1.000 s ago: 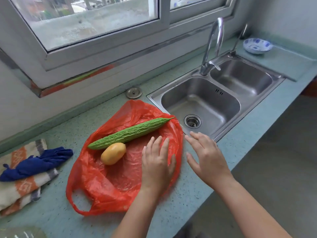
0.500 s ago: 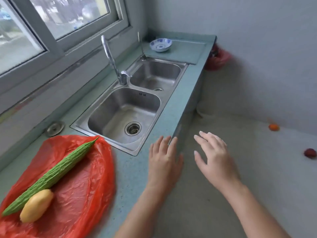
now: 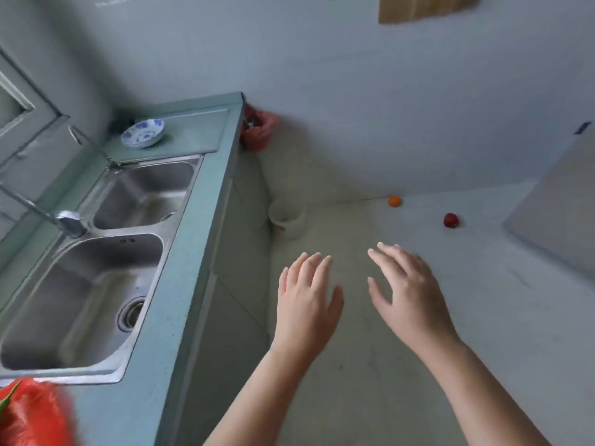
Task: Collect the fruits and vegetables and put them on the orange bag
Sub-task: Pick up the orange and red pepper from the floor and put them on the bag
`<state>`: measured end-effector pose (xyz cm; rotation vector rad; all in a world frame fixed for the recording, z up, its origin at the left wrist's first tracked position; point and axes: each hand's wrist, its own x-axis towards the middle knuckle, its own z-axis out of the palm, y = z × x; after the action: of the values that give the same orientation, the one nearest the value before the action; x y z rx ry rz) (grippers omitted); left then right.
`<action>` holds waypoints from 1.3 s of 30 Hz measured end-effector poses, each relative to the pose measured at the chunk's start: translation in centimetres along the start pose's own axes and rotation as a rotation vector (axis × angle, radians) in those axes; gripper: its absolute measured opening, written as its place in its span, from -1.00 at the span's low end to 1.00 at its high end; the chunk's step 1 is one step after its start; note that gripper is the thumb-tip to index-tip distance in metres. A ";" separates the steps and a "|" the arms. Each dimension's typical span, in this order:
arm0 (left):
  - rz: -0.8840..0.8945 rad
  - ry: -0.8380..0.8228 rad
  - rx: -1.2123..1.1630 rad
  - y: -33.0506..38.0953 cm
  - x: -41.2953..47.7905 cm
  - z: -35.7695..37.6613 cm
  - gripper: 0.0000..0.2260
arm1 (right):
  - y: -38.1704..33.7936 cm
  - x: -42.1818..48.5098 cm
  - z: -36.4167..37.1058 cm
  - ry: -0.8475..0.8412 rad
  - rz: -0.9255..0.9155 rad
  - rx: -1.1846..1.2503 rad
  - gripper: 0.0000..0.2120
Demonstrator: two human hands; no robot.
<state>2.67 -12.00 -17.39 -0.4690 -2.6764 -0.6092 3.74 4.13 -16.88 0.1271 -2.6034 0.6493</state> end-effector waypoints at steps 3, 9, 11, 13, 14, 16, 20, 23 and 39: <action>0.078 -0.048 -0.042 2.4 1.7 2.3 -0.65 | 3.3 -0.5 -1.5 0.041 0.079 -0.037 -0.65; 0.173 -0.124 -0.097 4.9 5.2 6.7 -0.64 | 8.2 -0.2 -2.3 0.073 0.175 -0.094 -0.60; 0.187 -0.141 -0.122 5.3 7.1 8.5 -0.64 | 9.8 0.7 -2.2 0.076 0.208 -0.115 -0.62; 0.203 -0.151 -0.147 5.6 9.3 10.3 -0.64 | 11.3 2.2 -1.7 0.075 0.229 -0.145 -0.66; 0.210 -0.155 -0.160 5.6 10.5 11.3 -0.64 | 12.0 3.2 -1.4 0.065 0.239 -0.158 -0.66; 0.225 -0.152 -0.182 5.3 13.4 13.3 -0.65 | 13.7 5.6 -0.4 0.039 0.246 -0.186 -0.67; 0.212 -0.145 -0.212 3.9 20.3 17.2 -0.65 | 16.9 12.2 1.7 -0.021 0.255 -0.231 -0.68; 0.203 -0.134 -0.234 3.1 25.4 19.4 -0.66 | 18.7 17.8 2.8 -0.027 0.226 -0.255 -0.69; 0.297 -0.251 -0.274 6.5 43.0 31.4 -0.66 | 34.7 31.3 5.2 0.025 0.365 -0.256 -0.71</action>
<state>-40.98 18.34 -24.12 -1.0604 -2.6808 -0.8778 -33.08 33.02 -21.69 -0.4410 -2.6802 0.4240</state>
